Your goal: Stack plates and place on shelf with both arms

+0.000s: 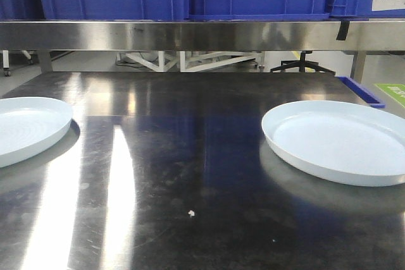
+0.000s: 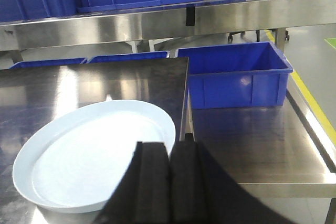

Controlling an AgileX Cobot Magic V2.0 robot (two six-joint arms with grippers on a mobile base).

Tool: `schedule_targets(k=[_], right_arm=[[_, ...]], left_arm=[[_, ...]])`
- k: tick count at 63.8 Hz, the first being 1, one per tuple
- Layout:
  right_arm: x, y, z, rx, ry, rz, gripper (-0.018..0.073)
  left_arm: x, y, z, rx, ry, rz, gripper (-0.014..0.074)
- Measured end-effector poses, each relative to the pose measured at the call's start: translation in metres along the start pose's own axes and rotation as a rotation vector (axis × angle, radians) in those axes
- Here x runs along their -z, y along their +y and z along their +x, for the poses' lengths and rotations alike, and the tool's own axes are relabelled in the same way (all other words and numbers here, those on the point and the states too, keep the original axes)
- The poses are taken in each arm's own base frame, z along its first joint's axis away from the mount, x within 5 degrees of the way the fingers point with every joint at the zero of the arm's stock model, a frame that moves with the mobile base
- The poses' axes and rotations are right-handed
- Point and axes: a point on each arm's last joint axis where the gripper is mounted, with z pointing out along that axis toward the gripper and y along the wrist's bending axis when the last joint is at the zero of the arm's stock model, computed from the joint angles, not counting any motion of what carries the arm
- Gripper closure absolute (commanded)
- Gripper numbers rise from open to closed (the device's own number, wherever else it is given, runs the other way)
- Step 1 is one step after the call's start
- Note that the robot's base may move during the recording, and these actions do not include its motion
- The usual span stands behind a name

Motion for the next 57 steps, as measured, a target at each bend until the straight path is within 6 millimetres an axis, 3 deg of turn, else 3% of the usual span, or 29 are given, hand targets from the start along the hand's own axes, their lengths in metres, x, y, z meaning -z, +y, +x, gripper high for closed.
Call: schedule_targets(k=[48, 52, 57], right_arm=[[0.000, 0.000, 0.000, 0.000, 0.000, 0.000, 0.0533], [0.000, 0.000, 0.000, 0.000, 0.000, 0.000, 0.0533], [0.000, 0.000, 0.000, 0.000, 0.000, 0.000, 0.0533]], left_arm=[[0.000, 0.000, -0.001, -0.033, 0.014, -0.003, 0.0510], [-0.002, 0.000, -0.009, -0.015, 0.056, -0.006, 0.0510], [-0.009, 0.000, -0.046, 0.000, 0.152, -0.013, 0.0510]])
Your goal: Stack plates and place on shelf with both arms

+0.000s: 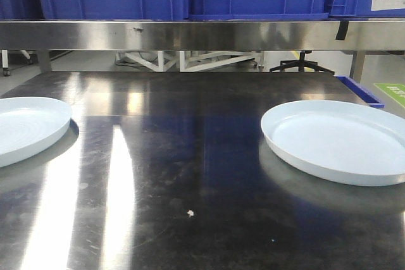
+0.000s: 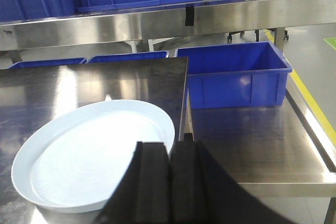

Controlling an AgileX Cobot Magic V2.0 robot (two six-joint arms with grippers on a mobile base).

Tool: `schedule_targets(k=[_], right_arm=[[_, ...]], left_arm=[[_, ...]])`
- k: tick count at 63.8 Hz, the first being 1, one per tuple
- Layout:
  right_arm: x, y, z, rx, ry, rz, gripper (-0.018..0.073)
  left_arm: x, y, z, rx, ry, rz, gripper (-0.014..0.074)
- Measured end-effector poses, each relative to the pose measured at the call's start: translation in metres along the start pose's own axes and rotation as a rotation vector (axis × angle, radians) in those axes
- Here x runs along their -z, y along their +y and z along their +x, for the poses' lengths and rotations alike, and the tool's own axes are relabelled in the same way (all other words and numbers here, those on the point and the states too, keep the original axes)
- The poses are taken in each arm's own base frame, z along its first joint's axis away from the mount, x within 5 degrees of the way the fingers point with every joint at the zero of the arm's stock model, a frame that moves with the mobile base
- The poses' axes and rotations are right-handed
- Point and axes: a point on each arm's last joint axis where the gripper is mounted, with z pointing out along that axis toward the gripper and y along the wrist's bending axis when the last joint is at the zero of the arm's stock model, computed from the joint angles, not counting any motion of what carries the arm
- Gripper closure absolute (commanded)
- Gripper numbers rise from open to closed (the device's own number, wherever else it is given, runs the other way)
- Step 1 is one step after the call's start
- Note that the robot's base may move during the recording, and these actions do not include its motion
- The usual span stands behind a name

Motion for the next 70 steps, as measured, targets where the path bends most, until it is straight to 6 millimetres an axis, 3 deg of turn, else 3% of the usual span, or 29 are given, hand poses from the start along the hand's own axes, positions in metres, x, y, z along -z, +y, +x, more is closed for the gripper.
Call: schedule_targets(k=[12, 20, 27, 33, 70], right_arm=[[0.000, 0.000, 0.000, 0.000, 0.000, 0.000, 0.0533], [0.000, 0.000, 0.000, 0.000, 0.000, 0.000, 0.0533], [0.000, 0.000, 0.000, 0.000, 0.000, 0.000, 0.0533], [0.000, 0.000, 0.000, 0.000, 0.000, 0.000, 0.0533], [0.000, 0.000, 0.000, 0.000, 0.000, 0.000, 0.0533]], left_arm=[[-0.028, -0.001, -0.089, -0.011, 0.239, -0.019, 0.0510], [-0.062, -0.001, -0.119, -0.062, 0.409, -0.021, 0.0510], [-0.085, -0.001, -0.121, -0.092, 0.533, -0.017, 0.0510], [-0.094, -0.001, -0.117, -0.093, 0.592, -0.013, 0.0510], [-0.098, -0.003, -0.118, -0.080, 0.574, -0.003, 0.0510]])
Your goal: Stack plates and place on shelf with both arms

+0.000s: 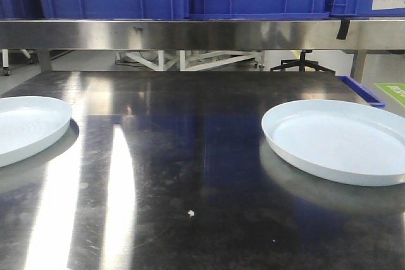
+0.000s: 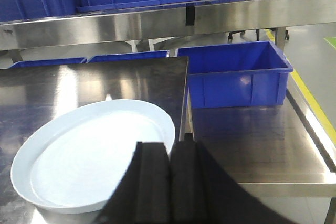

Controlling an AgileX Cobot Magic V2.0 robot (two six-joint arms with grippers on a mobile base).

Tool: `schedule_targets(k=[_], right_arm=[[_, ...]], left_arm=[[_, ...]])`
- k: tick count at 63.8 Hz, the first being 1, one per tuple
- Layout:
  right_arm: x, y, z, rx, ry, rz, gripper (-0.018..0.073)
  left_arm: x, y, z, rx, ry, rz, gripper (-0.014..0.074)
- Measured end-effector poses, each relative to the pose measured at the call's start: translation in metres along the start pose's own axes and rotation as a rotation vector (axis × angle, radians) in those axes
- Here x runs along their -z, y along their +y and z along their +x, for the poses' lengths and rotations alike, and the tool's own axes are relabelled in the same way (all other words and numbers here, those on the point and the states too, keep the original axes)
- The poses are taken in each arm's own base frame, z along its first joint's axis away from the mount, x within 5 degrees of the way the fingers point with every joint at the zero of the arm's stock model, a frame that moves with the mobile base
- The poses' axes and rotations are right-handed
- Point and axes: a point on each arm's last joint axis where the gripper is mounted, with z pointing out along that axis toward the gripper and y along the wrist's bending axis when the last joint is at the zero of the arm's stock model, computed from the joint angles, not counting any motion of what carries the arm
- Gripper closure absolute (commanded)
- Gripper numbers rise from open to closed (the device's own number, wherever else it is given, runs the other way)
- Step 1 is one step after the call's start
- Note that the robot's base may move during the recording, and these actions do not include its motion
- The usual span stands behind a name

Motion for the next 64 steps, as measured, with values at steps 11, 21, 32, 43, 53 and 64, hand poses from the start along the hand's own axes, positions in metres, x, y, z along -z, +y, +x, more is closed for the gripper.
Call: schedule_targets(k=[11, 21, 32, 43, 53, 64], right_arm=[[0.000, 0.000, 0.000, 0.000, 0.000, 0.000, 0.0533], [0.000, 0.000, 0.000, 0.000, 0.000, 0.000, 0.0533], [0.000, 0.000, 0.000, 0.000, 0.000, 0.000, 0.0533], [0.000, 0.000, 0.000, 0.000, 0.000, 0.000, 0.0533], [0.000, 0.000, -0.002, 0.002, -0.021, -0.004, 0.0533], [0.002, 0.003, -0.018, -0.073, -0.199, -0.043, 0.0533]], left_arm=[[0.000, 0.000, 0.000, 0.000, 0.000, 0.000, 0.0510], [0.000, 0.000, 0.000, 0.000, 0.000, 0.000, 0.0510], [0.000, 0.000, 0.000, 0.001, -0.004, 0.001, 0.0510], [0.000, 0.000, 0.000, 0.003, -0.004, 0.003, 0.0510], [0.000, 0.000, 0.000, 0.004, -0.004, 0.004, 0.0510], [0.000, 0.000, 0.000, 0.004, -0.004, 0.004, 0.0510]])
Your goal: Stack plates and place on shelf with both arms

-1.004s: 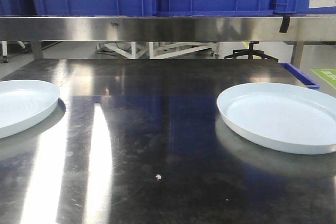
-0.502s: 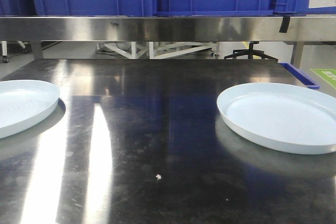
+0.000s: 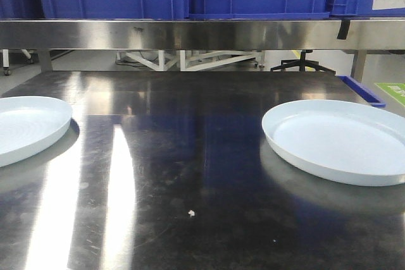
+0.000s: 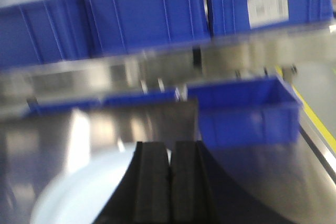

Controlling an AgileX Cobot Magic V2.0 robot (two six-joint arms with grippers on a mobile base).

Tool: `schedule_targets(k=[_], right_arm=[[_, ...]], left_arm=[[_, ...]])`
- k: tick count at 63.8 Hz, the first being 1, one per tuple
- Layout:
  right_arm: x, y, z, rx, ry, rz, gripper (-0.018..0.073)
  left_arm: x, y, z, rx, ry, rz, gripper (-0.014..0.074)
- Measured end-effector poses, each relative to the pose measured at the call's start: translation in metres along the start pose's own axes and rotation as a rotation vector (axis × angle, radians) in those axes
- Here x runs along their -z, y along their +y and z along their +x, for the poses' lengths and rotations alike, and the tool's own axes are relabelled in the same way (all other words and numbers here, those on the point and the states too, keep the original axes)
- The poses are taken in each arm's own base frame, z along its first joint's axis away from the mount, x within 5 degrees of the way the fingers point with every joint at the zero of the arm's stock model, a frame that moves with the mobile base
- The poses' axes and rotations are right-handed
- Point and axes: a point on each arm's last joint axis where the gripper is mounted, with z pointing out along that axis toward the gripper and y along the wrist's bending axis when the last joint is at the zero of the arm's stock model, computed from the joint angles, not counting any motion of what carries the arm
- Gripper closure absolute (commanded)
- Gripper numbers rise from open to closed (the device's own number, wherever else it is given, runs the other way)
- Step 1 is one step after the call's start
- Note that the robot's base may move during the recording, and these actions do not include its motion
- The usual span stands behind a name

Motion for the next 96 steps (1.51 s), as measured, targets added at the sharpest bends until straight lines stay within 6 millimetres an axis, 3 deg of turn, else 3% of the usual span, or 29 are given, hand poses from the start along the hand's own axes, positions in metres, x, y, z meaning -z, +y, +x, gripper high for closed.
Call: schedule_targets(k=[10, 17, 24, 33, 47, 65, 72, 81, 85, 96], right_arm=[[0.003, 0.011, -0.044, -0.039, -0.144, -0.037, 0.0533], [-0.003, 0.018, -0.078, -0.044, -0.058, -0.012, 0.0533], [-0.025, 0.024, -0.105, -0.045, 0.117, 0.036, 0.0533], [-0.071, 0.029, -0.128, -0.010, 0.319, 0.085, 0.0533], [-0.129, 0.028, -0.119, -0.003, 0.491, 0.121, 0.0533], [-0.147, 0.021, -0.088, -0.014, 0.699, 0.168, 0.0519], [-0.148, 0.019, -0.082, -0.006, 0.749, 0.175, 0.0357], [-0.149, 0.019, -0.082, 0.032, 0.754, 0.161, 0.0104], [-0.149, 0.019, -0.082, 0.038, 0.753, 0.158, 0.0083], [-0.148, 0.019, -0.082, 0.041, 0.765, 0.159, 0.0090]], left_arm=[[-0.001, 0.001, 0.002, -0.009, 0.006, -0.009, 0.0510], [-0.001, 0.001, 0.002, -0.011, 0.006, -0.010, 0.0510], [-0.001, 0.001, 0.002, -0.012, 0.006, -0.012, 0.0510], [-0.001, 0.001, 0.002, -0.012, 0.006, -0.012, 0.0510], [-0.001, 0.001, 0.000, -0.012, -0.009, -0.012, 0.0510], [-0.001, 0.001, -0.001, -0.015, -0.022, -0.015, 0.0500], [-0.001, 0.002, -0.003, -0.020, -0.040, -0.019, 0.0385], [-0.008, 0.002, -0.003, -0.023, -0.026, -0.021, 0.0092], [-0.015, 0.002, -0.003, -0.009, -0.003, -0.020, 0.0041], [-0.044, 0.003, 0.001, 0.058, 0.100, -0.037, 0.0048]])
